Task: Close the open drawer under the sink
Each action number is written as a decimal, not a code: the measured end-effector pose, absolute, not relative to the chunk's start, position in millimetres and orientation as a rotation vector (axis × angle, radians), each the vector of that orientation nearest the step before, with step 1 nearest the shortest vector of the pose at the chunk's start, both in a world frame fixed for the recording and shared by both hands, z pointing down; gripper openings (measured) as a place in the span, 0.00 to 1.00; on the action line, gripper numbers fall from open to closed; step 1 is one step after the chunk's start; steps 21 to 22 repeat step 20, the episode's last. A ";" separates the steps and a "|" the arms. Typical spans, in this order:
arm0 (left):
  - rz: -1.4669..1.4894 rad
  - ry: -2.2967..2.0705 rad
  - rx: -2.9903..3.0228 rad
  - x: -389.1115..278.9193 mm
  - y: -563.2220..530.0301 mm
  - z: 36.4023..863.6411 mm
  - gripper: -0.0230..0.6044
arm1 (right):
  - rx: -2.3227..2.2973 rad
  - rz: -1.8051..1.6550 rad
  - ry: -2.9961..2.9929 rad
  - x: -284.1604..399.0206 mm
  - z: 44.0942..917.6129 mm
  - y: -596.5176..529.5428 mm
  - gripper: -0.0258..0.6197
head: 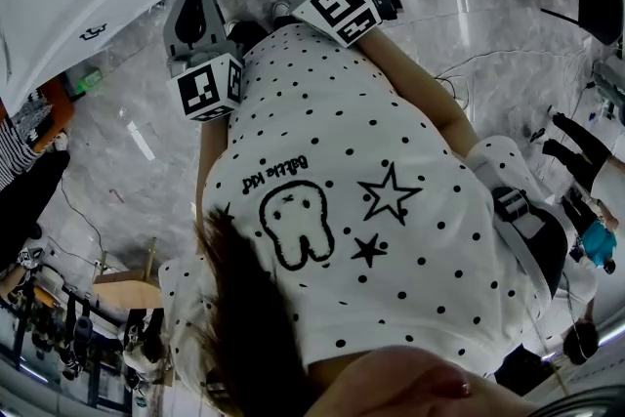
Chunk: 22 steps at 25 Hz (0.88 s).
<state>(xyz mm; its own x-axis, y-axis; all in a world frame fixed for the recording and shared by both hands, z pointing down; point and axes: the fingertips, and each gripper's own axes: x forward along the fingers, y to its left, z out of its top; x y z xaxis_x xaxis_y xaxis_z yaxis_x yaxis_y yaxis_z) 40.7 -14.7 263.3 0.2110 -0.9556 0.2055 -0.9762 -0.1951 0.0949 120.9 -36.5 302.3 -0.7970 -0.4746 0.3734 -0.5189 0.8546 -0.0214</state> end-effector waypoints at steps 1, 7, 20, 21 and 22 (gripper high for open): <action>0.149 -1.847 2.277 40.8 -14.4 263.0 0.04 | 0.742 0.174 -2.673 121.0 301.8 -36.3 0.06; 0.140 -1.850 2.277 39.1 -16.0 261.4 0.04 | 0.744 0.177 -2.670 120.2 300.8 -37.5 0.06; 0.138 -1.861 2.265 35.8 -16.0 263.3 0.04 | 0.744 0.171 -2.672 119.2 302.3 -39.0 0.06; 0.138 -1.861 2.265 35.8 -16.0 263.3 0.04 | 0.744 0.171 -2.672 119.2 302.3 -39.0 0.06; 0.138 -1.861 2.265 35.8 -16.0 263.3 0.04 | 0.744 0.171 -2.672 119.2 302.3 -39.0 0.06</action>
